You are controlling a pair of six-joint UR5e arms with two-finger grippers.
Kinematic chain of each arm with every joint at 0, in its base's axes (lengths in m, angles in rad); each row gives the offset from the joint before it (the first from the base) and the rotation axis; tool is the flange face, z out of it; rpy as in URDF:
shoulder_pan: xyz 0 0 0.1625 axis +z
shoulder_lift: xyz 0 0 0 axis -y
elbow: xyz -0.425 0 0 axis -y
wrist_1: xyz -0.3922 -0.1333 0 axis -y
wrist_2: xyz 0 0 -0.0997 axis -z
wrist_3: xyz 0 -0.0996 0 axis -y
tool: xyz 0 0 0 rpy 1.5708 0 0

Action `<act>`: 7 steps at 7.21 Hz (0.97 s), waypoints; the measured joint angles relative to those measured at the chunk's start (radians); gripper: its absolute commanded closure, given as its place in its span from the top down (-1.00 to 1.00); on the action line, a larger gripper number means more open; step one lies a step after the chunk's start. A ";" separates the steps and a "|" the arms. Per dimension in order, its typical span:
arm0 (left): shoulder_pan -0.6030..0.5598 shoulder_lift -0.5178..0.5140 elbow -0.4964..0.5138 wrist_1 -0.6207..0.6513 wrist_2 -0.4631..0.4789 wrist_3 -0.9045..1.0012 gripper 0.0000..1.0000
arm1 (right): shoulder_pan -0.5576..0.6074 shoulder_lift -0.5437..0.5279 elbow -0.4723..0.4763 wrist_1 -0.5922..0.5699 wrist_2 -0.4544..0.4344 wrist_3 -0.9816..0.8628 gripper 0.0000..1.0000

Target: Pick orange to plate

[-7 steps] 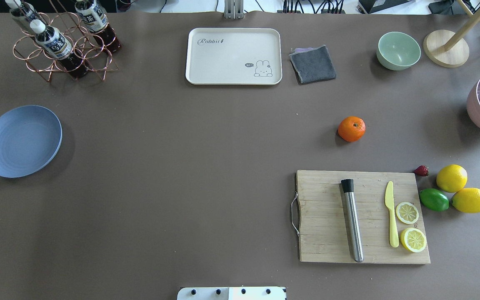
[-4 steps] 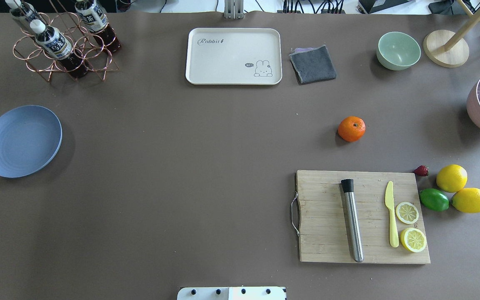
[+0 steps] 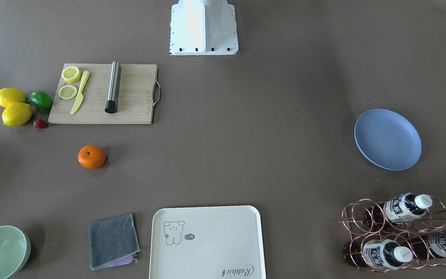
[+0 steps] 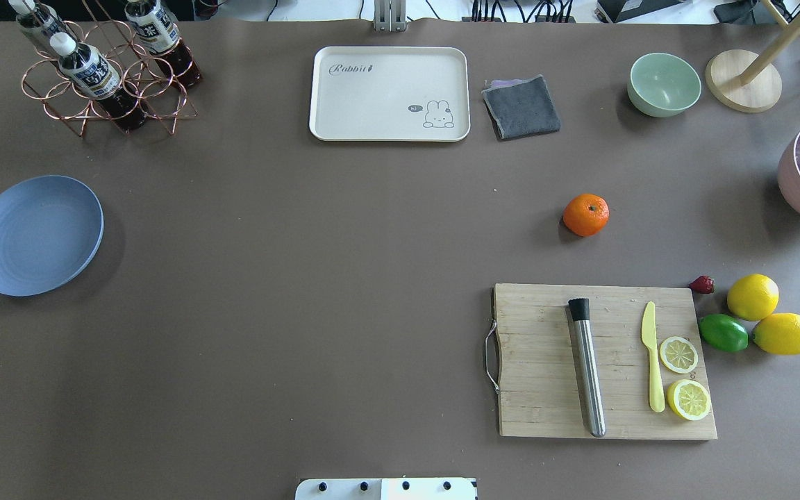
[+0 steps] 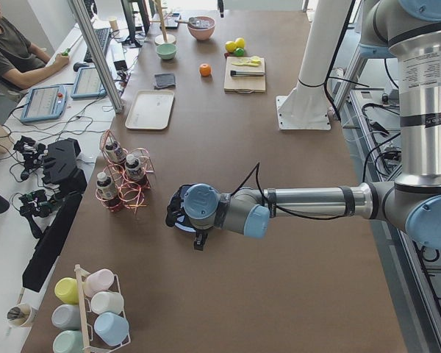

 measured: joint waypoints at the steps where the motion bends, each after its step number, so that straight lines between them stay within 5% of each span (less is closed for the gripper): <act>1: 0.039 -0.049 0.079 -0.081 0.001 -0.064 0.94 | 0.000 0.000 0.005 0.001 0.006 -0.002 1.00; 4: 0.185 -0.165 0.295 -0.370 0.116 -0.299 0.94 | -0.005 -0.002 0.011 0.003 0.035 -0.006 1.00; 6: 0.246 -0.188 0.328 -0.418 0.168 -0.367 0.91 | -0.010 0.003 0.012 0.002 0.038 -0.005 1.00; 7: 0.260 -0.190 0.336 -0.428 0.188 -0.375 0.70 | -0.014 0.005 0.013 0.003 0.039 -0.004 1.00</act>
